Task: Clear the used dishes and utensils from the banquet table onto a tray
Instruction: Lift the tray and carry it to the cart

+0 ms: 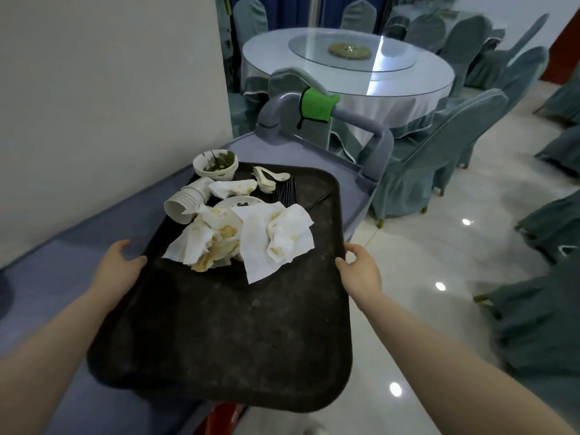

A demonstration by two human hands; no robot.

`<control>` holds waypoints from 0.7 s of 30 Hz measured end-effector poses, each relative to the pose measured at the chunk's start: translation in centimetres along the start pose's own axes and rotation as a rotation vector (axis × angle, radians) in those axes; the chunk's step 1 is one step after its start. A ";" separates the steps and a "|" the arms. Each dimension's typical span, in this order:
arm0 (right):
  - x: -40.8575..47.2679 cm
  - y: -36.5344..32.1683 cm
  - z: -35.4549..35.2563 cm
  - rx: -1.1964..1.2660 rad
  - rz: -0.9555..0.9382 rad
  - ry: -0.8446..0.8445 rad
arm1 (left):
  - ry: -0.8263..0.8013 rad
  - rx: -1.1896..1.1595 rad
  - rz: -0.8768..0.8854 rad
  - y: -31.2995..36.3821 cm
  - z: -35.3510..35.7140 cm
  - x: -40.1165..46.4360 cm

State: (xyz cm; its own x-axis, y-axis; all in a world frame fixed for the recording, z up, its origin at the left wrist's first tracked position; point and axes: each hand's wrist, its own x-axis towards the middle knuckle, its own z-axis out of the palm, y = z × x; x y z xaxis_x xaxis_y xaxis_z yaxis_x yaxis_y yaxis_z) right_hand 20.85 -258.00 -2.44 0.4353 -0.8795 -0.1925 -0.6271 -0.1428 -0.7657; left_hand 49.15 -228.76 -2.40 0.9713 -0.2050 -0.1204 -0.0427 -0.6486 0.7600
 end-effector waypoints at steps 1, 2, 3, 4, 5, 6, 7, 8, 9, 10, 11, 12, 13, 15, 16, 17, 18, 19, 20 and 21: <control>0.0 0.0 -0.4 0.006 -0.008 -0.034 | -0.010 -0.007 0.008 -0.4 0.2 -0.5; -0.1 0.2 -0.8 0.021 -0.015 -0.072 | -0.012 -0.020 0.003 -0.6 0.4 -0.9; -0.1 0.3 -1.3 0.032 -0.022 -0.109 | -0.008 -0.027 -0.011 -0.8 0.4 -1.3; -0.1 0.5 -1.7 0.025 -0.030 -0.142 | -0.006 -0.033 -0.028 -0.9 0.3 -1.7; 0.1 0.6 -2.0 0.000 -0.044 -0.171 | -0.011 -0.040 -0.048 -0.9 0.3 -1.9; 0.3 0.6 -2.3 -0.033 -0.062 -0.198 | -0.018 -0.043 -0.058 -0.7 0.2 -2.1; 0.5 0.7 -2.4 -0.066 -0.081 -0.226 | -0.029 -0.037 -0.061 -0.6 0.1 -2.4; 0.8 0.7 -2.4 -0.105 -0.108 -0.246 | -0.038 -0.027 -0.062 -0.3 0.0 -2.9; 1.1 0.8 -2.5 -0.149 -0.145 -0.255 | -0.043 -0.019 -0.073 0.1 0.0 -3.4; 1.5 0.8 -2.7 -0.192 -0.187 -0.255 | -0.045 -0.012 -0.086 0.4 0.0 -4.0; 2.1 0.8 -3.0 -0.230 -0.228 -0.250 | -0.035 -0.010 -0.101 0.7 -0.1 -4.7; 2.7 0.9 -3.3 -0.257 -0.264 -0.245 | -0.021 -0.019 -0.117 0.7 -0.1 -5.6; 3.4 1.1 -3.6 -0.280 -0.300 -0.238 | -0.002 -0.039 -0.133 0.7 0.2 -6.7; 5.1 1.8 -4.4 -0.344 -0.395 -0.231 | 0.054 -0.062 -0.166 0.8 0.9 -9.4; 5.8 2.2 -4.7 -0.376 -0.467 -0.239 | 0.078 -0.054 -0.183 0.9 1.5 -11.0; 6.5 2.7 -4.9 -0.388 -0.559 -0.252 | 0.085 -0.052 -0.191 1.0 2.1 -12.7; 7.2 3.1 -5.0 -0.378 -0.655 -0.274 | 0.073 -0.059 -0.189 1.2 2.9 -14.3; 7.8 3.2 -5.1 -0.357 -0.739 -0.306 | 0.048 -0.063 -0.192 1.6 3.6 -15.9; 8.3 3.1 -5.2 -0.341 -0.811 -0.346 | 0.029 -0.063 -0.195 2.0 4.2 -17.1; 9.0 2.8 -5.2 -0.348 -0.884 -0.392 | 0.020 -0.067 -0.199 2.4 4.7 -18.1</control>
State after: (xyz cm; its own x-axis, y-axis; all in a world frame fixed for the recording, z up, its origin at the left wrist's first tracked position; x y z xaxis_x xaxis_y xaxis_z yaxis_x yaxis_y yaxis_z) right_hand 19.72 -268.65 -3.12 0.9737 -0.1944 0.1189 -0.1051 -0.8460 -0.5227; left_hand 30.37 -230.01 -1.41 0.9635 -0.0629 -0.2601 0.1654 -0.6241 0.7636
